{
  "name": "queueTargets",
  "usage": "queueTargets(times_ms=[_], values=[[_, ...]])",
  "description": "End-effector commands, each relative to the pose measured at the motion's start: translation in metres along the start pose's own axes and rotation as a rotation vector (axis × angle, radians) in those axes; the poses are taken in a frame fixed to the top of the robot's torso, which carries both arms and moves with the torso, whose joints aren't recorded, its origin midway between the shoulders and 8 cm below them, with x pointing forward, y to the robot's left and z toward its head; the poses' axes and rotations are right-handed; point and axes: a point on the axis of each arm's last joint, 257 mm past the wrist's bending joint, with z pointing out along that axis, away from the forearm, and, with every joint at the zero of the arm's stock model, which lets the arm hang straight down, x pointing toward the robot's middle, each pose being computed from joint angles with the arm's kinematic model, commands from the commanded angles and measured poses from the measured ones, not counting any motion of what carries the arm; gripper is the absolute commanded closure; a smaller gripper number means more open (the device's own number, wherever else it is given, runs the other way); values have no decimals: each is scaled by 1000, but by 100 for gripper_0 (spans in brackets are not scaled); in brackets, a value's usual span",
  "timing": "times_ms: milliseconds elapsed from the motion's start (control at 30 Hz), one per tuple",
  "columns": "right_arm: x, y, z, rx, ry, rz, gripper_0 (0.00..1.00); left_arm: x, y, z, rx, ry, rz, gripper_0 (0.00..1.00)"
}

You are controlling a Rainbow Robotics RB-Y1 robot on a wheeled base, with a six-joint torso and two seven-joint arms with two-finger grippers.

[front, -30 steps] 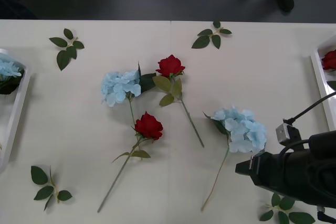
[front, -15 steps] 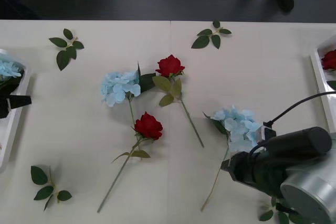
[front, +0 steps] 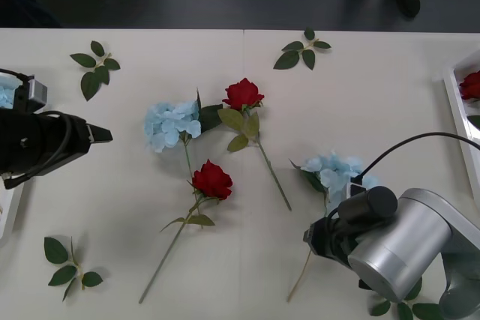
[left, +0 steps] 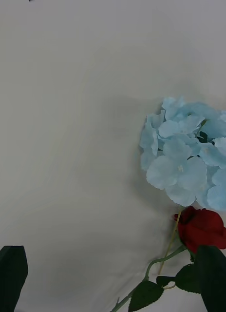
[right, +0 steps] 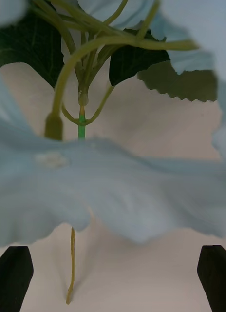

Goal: Put the red flowers into the right box and the blue flowers into the left box

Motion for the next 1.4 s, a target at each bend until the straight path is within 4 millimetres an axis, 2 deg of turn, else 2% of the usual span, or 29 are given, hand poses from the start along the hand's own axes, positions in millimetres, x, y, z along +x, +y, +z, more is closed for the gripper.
queueTargets(times_ms=[33,133,400,733,1033,1133,1167,1233,1267,1300,1333,1400], values=[[-3,20,8,-30,-13,66,0,0,-28,4,-42,-10,-4,0],[-3,21,17,-24,-23,56,0,7,-46,16,-55,-6,-30,0],[-5,27,27,-38,-28,53,0,24,-76,52,-96,29,-5,0],[-4,28,29,-35,-25,47,0,40,-93,90,-171,51,45,0],[-2,26,34,-32,-20,43,0,58,-100,120,-190,65,48,0],[-4,25,38,-35,-29,39,31,65,-99,130,-199,75,57,0],[-4,25,39,-35,-30,37,37,67,-99,133,-204,80,61,0],[-4,24,40,-35,-30,35,63,71,-99,137,-208,81,74,0],[-3,23,40,-33,-28,33,82,74,-98,140,-215,85,81,0],[-4,22,40,-32,-28,31,97,77,-97,142,-221,92,87,0],[-4,21,40,-31,-28,32,100,79,-95,145,-229,96,93,0],[-5,21,40,-30,-30,32,100,83,-94,149,-238,99,107,0]])
